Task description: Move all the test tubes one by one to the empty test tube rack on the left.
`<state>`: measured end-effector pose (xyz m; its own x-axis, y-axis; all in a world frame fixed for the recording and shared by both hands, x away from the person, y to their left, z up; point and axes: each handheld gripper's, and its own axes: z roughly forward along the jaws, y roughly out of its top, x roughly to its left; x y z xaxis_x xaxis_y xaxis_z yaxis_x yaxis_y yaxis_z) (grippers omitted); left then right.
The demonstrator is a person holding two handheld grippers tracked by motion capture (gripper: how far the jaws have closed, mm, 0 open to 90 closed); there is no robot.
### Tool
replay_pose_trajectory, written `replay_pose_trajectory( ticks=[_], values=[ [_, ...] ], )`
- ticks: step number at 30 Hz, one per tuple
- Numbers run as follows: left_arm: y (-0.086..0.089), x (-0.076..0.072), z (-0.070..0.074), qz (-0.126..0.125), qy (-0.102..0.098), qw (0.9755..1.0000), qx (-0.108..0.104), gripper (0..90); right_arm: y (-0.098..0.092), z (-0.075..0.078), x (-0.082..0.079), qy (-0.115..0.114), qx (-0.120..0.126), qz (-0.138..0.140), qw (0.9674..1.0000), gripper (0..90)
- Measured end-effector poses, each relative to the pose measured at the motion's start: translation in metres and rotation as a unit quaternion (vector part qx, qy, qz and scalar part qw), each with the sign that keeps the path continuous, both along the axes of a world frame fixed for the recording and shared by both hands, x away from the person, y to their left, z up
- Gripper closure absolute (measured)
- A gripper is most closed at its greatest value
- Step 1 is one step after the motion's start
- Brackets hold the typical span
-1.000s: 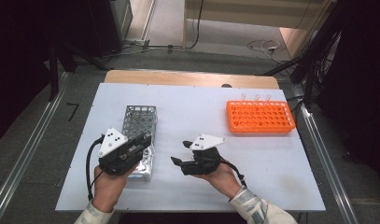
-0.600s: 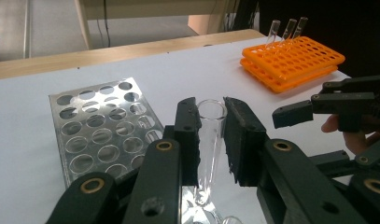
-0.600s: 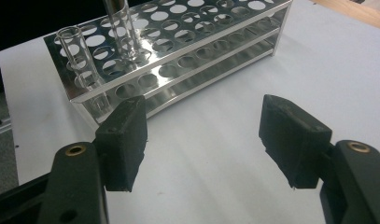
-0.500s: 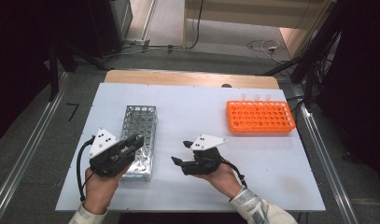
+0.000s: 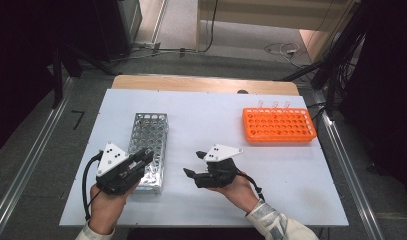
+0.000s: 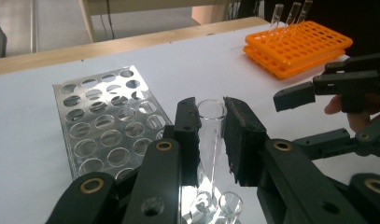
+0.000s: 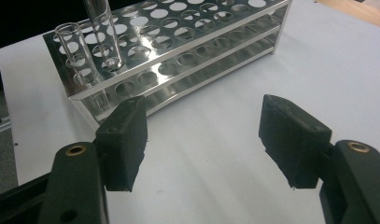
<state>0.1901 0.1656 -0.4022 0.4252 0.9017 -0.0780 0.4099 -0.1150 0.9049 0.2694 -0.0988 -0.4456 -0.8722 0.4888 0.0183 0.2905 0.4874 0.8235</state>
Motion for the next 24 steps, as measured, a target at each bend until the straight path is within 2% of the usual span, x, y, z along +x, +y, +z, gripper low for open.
replay_pose_trajectory(
  ticks=[13, 17, 24],
  values=[
    [-0.009, -0.001, -0.018, -0.003, 0.023, 0.9993, 0.028, 74.1, 0.001, -0.002, -0.001, 0.001, -0.007, 0.002, 1.0, 31.2],
    [-0.008, -0.001, -0.019, -0.003, 0.027, 0.9993, 0.027, 73.9, 0.001, -0.003, 0.0, 0.002, -0.007, 0.002, 1.0, 31.2],
    [-0.006, 0.0, -0.019, -0.003, 0.027, 0.9995, 0.016, 65.8, 0.0, -0.003, 0.001, 0.0, -0.007, -0.001, 1.0, 31.2]
  ],
)
